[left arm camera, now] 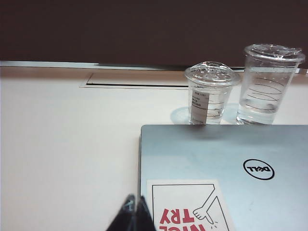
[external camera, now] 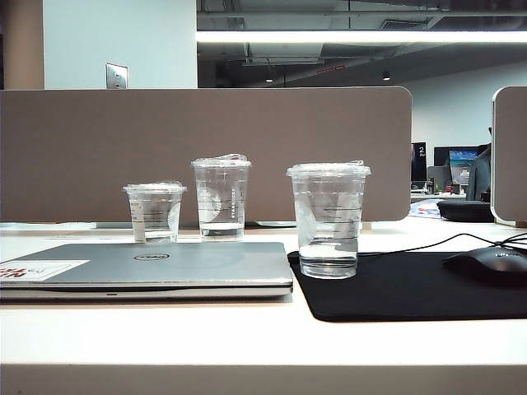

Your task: Pick up the coffee cup on the right and place it on the right side of the laptop.

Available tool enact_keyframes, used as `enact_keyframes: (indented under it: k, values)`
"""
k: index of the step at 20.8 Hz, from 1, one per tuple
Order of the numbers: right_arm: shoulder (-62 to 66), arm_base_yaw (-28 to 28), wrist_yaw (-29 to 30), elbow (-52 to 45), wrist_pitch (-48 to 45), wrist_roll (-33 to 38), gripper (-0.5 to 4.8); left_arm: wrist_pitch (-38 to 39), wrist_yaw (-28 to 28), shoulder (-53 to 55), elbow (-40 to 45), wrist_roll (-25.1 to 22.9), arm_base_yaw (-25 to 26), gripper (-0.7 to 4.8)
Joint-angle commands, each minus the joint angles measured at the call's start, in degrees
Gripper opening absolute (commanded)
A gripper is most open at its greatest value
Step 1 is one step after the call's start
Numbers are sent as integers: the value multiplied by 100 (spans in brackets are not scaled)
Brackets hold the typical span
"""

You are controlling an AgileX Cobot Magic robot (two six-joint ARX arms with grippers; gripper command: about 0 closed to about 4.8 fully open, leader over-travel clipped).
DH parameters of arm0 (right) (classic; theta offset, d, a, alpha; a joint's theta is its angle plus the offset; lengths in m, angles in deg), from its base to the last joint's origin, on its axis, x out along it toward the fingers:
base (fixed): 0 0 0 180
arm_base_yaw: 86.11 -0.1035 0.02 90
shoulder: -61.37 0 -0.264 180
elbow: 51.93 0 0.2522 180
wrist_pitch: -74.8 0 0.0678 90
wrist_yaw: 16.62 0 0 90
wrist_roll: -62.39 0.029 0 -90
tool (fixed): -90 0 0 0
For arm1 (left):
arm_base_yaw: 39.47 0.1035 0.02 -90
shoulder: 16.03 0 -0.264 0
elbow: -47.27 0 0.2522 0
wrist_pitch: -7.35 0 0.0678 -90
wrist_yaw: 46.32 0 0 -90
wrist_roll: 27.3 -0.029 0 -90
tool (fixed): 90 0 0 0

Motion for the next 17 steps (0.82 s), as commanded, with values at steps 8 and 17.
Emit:
enact_keyframes:
  k: [8, 17]
  values:
    - [-1132, 55, 39, -26, 660, 55, -9, -37, 15, 0, -20, -11, 2, -5]
    - [-1132, 151, 37, -26, 669, 57, -9, -35, 15, 0, -20, -11, 2, -5]
